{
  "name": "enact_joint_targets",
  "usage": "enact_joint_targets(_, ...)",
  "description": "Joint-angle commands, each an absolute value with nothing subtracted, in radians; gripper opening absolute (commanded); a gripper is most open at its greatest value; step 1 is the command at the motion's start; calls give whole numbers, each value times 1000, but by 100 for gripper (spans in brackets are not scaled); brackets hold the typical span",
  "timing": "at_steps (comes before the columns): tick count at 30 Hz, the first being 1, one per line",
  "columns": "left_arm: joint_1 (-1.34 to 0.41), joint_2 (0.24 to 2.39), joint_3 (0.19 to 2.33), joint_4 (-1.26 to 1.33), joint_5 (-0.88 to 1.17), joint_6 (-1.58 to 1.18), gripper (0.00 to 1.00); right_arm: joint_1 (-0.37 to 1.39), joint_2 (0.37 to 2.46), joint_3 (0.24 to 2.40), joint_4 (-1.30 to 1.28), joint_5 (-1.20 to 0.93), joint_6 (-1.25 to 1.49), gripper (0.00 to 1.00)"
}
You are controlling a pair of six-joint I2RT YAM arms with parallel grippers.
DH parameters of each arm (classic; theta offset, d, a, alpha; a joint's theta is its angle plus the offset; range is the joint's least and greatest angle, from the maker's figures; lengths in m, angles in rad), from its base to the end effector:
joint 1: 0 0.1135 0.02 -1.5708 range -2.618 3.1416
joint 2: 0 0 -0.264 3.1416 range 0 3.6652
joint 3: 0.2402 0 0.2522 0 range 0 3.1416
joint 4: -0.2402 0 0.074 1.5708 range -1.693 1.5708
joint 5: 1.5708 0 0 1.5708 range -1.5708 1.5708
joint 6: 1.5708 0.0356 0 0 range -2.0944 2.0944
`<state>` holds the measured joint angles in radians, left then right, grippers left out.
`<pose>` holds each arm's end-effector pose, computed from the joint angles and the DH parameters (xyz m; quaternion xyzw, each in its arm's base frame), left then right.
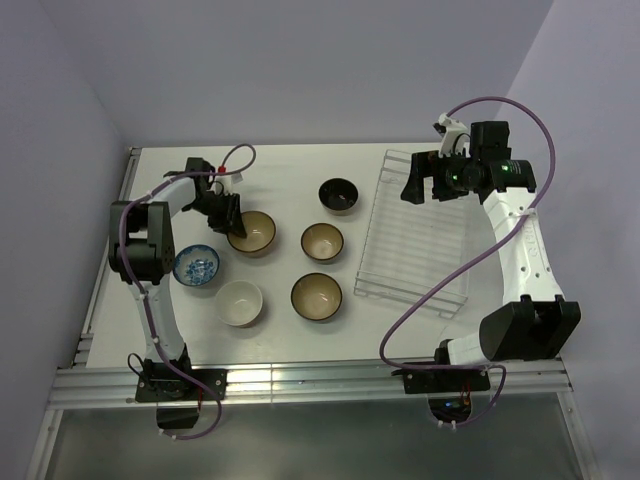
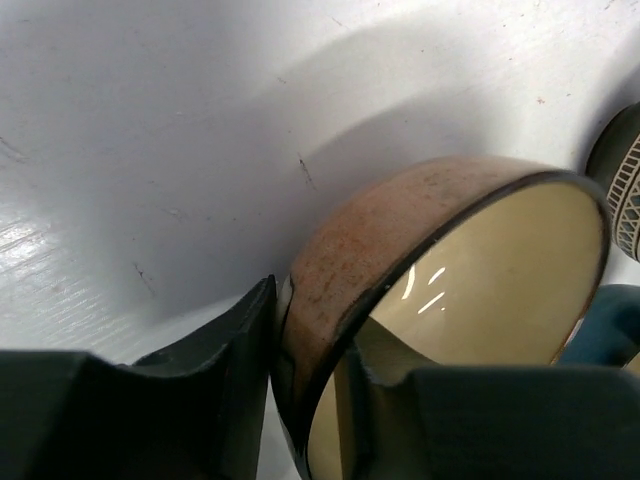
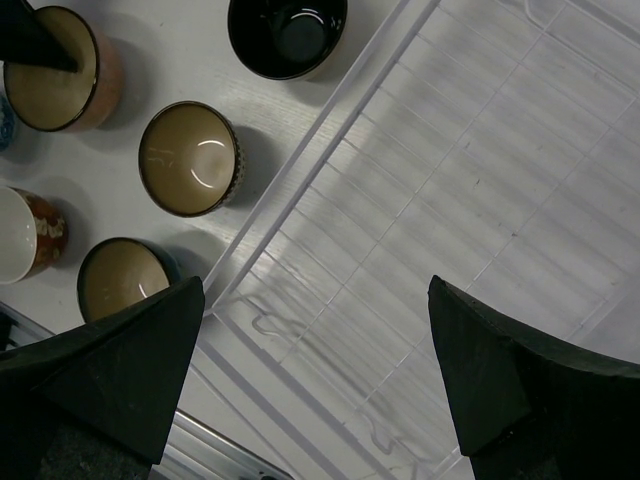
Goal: Load the bowls into the dish rack
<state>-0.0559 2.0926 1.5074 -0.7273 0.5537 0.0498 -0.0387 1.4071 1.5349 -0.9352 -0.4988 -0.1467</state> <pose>0.4139 -0.0419 0.1563 0.0855 0.9507 -0.2714 0.1231 0.2855 0.0060 0.3886 -0.1403 0.8930 0.1947 0.3806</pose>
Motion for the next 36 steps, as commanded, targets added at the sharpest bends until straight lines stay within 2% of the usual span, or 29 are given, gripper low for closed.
enact_joint_targets(1,-60,2108,1517,-727,574,45,31,-34,1410,1554,-907,-518,-138,100)
enact_joint_targets(6,-60,2121,1551,-755,566,49,19,-34,1411,1559,-907,-528,-133,100)
enact_joint_targets(9,-58,2123,1580,-776,566,48,0,-34,1413,1563,-905,-540,-126,100)
enact_joint_targets(16,-55,2042,1718,-816,676,22,0,-40,1408,1592,-887,-578,-77,100)
enact_joint_targets(25,-78,1999,1988,-730,814,-250,0,-115,1416,1683,-818,-854,153,100)
enact_joint_targets(28,-112,1993,2065,-674,764,-287,0,-159,1404,1683,-779,-893,195,100)
enact_joint_targets(36,-235,1982,2086,-452,667,-409,0,-230,1336,1608,-713,-960,210,100)
